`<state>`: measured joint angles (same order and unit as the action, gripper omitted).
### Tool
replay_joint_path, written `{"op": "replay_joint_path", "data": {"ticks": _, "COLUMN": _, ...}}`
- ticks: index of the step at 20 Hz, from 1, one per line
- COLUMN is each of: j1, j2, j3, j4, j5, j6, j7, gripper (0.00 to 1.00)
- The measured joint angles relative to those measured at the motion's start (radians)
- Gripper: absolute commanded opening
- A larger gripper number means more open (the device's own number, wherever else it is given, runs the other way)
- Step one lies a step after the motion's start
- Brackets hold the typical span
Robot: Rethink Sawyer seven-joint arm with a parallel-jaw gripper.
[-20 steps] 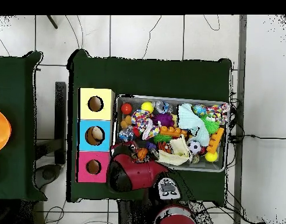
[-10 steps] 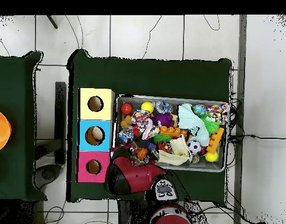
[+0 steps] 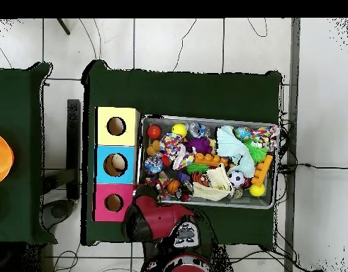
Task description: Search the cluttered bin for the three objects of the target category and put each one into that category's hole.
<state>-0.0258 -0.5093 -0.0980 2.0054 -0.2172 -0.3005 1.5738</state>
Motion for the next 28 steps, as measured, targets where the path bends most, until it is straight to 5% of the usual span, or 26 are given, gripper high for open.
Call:
{"op": "replay_joint_path", "data": {"ticks": 17, "j1": 0.082, "j2": 0.005, "j3": -0.119, "j4": -0.008, "j5": 0.031, "j6": 0.001, "j7": 0.0, "gripper": 1.0}}
{"op": "replay_joint_path", "data": {"ticks": 28, "j1": -0.009, "j2": 0.016, "j3": -0.075, "j4": -0.008, "j5": 0.031, "j6": 0.0, "j7": 0.0, "gripper": 1.0}}
